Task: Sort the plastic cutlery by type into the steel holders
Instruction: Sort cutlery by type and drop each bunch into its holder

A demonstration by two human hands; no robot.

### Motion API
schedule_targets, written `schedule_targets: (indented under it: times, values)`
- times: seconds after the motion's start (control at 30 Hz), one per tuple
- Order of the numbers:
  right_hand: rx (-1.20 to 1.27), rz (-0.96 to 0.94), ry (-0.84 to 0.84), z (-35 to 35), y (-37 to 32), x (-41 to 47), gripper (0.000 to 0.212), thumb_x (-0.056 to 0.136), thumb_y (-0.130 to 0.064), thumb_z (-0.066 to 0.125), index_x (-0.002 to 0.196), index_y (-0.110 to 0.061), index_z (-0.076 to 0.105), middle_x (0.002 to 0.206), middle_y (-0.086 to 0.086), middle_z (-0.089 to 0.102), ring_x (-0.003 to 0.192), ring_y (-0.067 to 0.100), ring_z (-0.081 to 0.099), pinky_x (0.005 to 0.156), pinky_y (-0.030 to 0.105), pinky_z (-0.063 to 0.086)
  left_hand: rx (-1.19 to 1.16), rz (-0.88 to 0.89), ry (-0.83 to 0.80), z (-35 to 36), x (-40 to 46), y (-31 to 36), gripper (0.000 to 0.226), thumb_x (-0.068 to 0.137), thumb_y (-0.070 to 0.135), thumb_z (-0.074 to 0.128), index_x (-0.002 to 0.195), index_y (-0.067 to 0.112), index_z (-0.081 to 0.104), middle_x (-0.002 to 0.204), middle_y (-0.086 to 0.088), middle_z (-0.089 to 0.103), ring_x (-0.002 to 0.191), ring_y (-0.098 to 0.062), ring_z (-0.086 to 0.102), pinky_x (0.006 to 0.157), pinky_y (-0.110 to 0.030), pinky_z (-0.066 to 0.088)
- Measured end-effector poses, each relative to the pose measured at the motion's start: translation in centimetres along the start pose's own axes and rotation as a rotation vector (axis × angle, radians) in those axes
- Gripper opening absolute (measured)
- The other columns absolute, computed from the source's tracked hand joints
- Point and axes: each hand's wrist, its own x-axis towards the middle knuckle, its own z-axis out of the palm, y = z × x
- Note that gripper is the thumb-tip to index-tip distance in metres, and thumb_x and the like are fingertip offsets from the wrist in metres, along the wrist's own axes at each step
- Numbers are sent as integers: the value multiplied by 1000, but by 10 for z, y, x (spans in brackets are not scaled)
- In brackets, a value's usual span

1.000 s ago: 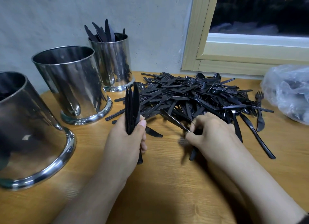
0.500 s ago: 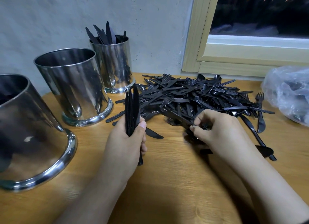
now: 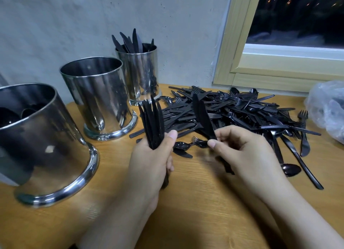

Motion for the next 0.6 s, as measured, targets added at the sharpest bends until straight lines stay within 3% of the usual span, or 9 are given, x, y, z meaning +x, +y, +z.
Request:
schedule_targets:
  times: [0.1, 0.2, 0.27, 0.37, 0.47, 0.53, 0.6]
  values:
    - [44, -58, -74, 24, -9, -7, 11, 86, -24, 77, 78, -27, 69, 65, -3, 61, 56, 3, 48, 55, 15, 39, -33, 33, -36, 9, -2, 0, 15, 87, 45, 77, 85, 31, 72, 59, 4, 52, 57, -13, 51, 66, -36, 45]
    - [1, -116, -126, 41, -13, -9, 20, 87, -15, 75, 73, -27, 67, 61, -15, 60, 59, 4, 52, 57, 12, 38, -66, 82, -51, 16, -6, 4, 16, 84, 33, 82, 91, 22, 74, 68, 3, 68, 60, -9, 62, 58, -22, 47]
    - [-35, -132, -129, 46, -14, -9, 22, 87, -15, 74, 72, -29, 66, 63, -14, 60, 62, 4, 54, 58, 13, 39, -40, 84, -48, 17, -6, 5, 18, 79, 34, 82, 88, 21, 74, 75, -1, 73, 68, -13, 69, 62, -24, 51]
    - [-15, -158, -135, 46, -15, -9, 13, 84, -18, 78, 82, -30, 76, 76, -17, 69, 76, -1, 63, 65, 7, 41, 59, 61, 70, 15, -2, 4, 23, 87, 38, 78, 67, 29, 69, 65, 6, 67, 66, -12, 67, 68, -34, 52]
    - [4, -165, -102, 41, -12, -9, 10, 87, -23, 75, 86, -32, 76, 82, -20, 71, 81, 1, 65, 69, 6, 42, 117, 129, 197, 8, 0, 9, 36, 96, 40, 66, 64, 24, 67, 64, 4, 68, 63, -10, 64, 69, -28, 48]
    - [41, -137, -50, 38, -9, -8, 9, 90, -26, 70, 85, -33, 74, 81, -17, 70, 80, 4, 65, 68, 9, 42, 134, 194, 177, 3, -1, 11, 40, 98, 39, 62, 66, 15, 65, 66, -7, 68, 63, -19, 65, 64, -23, 50]
    - [85, -118, 5, 36, -9, -7, 6, 90, -31, 67, 91, -32, 73, 86, -15, 71, 82, 5, 65, 69, 9, 43, 184, 190, 48, 1, -1, 9, 31, 98, 35, 64, 73, 17, 64, 63, -7, 66, 62, -23, 66, 63, -26, 52]
